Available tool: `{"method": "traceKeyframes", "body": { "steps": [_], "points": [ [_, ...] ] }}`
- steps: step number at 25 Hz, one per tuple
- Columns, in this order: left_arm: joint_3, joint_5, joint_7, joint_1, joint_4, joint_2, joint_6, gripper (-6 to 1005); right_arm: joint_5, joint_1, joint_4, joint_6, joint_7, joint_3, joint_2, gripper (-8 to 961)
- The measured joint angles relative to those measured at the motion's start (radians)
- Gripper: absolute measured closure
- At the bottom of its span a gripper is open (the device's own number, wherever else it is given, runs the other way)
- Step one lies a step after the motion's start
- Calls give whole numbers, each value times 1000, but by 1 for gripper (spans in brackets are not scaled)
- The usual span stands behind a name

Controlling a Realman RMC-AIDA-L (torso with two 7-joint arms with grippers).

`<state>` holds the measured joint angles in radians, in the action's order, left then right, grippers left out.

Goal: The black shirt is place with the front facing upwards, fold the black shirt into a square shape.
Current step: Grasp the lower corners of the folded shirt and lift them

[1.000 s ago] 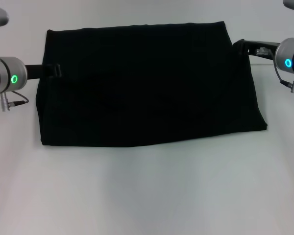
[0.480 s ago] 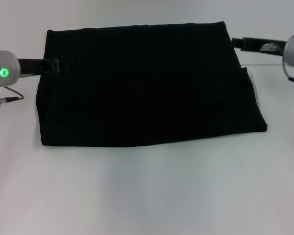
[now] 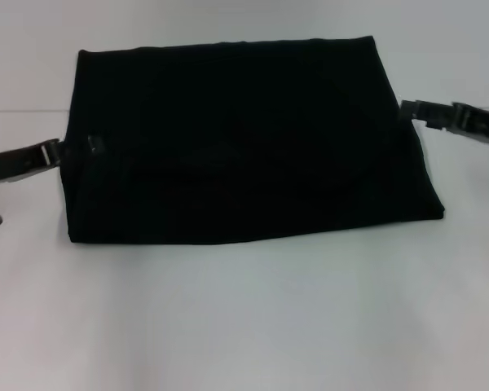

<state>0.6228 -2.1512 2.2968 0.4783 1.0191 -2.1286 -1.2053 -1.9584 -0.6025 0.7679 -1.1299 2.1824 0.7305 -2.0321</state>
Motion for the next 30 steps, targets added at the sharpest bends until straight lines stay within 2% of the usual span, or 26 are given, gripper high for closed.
{"method": "traceKeyframes", "body": {
  "steps": [2, 4, 7, 9, 11, 23, 30],
  "points": [
    [-39, 83, -99, -24, -64, 14, -20, 386, 65, 54, -4, -30, -36, -7, -2, 220],
    [-72, 135, -167, -36, -154, 39, -27, 293, 117, 103, -18, -48, -55, -9, -2, 170],
    [-84, 153, -226, -32, -290, 76, -17, 176, 140, 140, -42, -53, -68, -16, 1, 96],
    [-82, 149, -255, -24, -340, 88, -8, 127, 143, 151, -59, -63, -78, -25, 6, 96],
    [-77, 139, -258, -17, -357, 89, 2, 78, 145, 152, -74, -73, -88, -35, 10, 96],
    [-24, 122, -202, -15, -403, 84, 55, 77, 146, 145, -81, -103, -96, -45, 12, 96],
    [-38, 116, -202, -23, -405, 81, 66, 77, 148, 144, -81, -102, -96, -45, 12, 95]
  ]
}}
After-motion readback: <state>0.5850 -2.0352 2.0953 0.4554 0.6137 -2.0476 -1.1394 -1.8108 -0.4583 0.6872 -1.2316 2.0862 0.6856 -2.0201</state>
